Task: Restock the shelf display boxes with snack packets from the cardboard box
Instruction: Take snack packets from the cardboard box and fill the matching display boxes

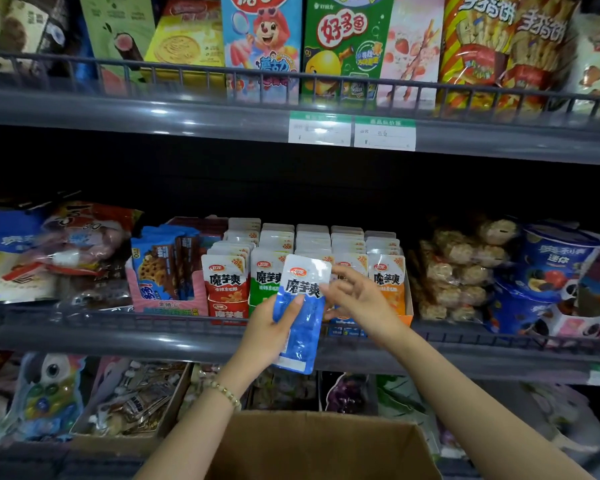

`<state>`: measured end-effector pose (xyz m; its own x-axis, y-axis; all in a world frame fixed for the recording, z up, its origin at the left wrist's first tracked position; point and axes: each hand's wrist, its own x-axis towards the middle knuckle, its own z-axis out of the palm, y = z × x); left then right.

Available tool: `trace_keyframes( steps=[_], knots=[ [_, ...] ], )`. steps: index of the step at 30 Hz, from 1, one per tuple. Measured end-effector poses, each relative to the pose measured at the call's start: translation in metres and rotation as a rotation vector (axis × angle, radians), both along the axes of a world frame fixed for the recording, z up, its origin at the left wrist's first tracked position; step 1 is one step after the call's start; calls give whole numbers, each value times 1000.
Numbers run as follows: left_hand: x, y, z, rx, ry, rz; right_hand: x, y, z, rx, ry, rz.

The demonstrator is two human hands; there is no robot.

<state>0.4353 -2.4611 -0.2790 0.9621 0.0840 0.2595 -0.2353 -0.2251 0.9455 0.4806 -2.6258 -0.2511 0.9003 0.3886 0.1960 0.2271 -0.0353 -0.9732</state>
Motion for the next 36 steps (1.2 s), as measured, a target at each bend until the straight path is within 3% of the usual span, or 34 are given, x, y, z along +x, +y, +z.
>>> trace_keyframes(
  steps=[4, 7, 10, 18, 22, 28, 32, 36],
  knots=[
    [-4, -18, 0, -6, -25, -3, -7, -12, -2, 80, -14, -43],
    [-7, -24, 1, 235, -171, 41, -9, -24, 1, 142, -43, -149],
    [-11, -35, 4, 375, -160, -60, -14, -30, 5, 219, -27, -144],
    [-13, -46, 4, 13, 15, -224, -23, -40, 4, 232, 69, -128],
    [-15, -47, 3, -186, 114, -240, -20, -52, 3, 46, -69, -232],
    [-12, -51, -3, -311, 143, -261, -17, -63, 8, 20, -39, -129],
    [-5, -46, -16, -131, 152, -231, -12, -69, 9, -2, -47, -137],
    [2, -18, -51, 432, 115, -228, 10, -81, 7, 132, -119, -359]
  ],
)
